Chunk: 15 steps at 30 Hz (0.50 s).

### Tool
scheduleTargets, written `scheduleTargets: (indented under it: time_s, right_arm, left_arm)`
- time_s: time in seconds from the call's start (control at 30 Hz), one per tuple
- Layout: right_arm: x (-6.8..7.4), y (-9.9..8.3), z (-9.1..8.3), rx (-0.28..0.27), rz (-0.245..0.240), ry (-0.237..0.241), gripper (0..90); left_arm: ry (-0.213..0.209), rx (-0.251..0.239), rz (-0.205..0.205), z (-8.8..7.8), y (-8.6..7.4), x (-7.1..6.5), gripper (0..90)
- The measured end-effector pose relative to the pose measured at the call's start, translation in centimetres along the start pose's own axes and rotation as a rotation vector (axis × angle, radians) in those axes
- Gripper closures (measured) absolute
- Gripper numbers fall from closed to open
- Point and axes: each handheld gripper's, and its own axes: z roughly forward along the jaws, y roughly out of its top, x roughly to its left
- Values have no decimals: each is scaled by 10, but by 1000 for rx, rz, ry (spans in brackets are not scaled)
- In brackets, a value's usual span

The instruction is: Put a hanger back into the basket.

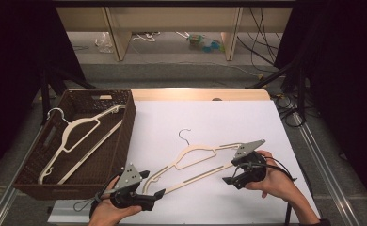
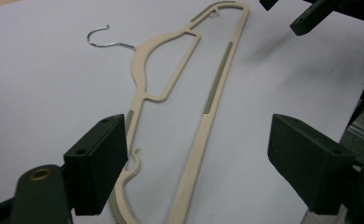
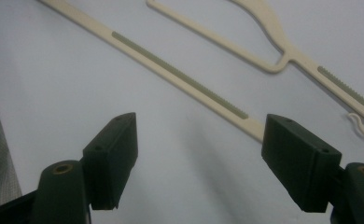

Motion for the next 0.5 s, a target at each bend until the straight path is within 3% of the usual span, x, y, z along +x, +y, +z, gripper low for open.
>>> scheduleTargets:
  time_s: [0.03,0.1,0.3,0.4,0.43,0.5]
  right_arm:
    - [-2,2,0,6,-4,6,282]
    - [-4,5,3,7,-15,6,288]
    - [-14,17,10,21,-24,-21,304]
    - [-22,23,14,35,-31,-31,317]
    - [-26,24,15,31,-31,-30,316]
    - [-31,27,18,31,-16,-26,317]
  left_arm:
    - [14,-3,1,0,0,-1,201]
    - [2,2,-12,0,-2,-2,197]
    - [-4,14,32,0,-6,-4,197]
    - [-15,15,26,1,-8,-4,197]
    - [-18,23,6,1,-9,-4,198]
    - [-15,32,14,0,-9,-4,198]
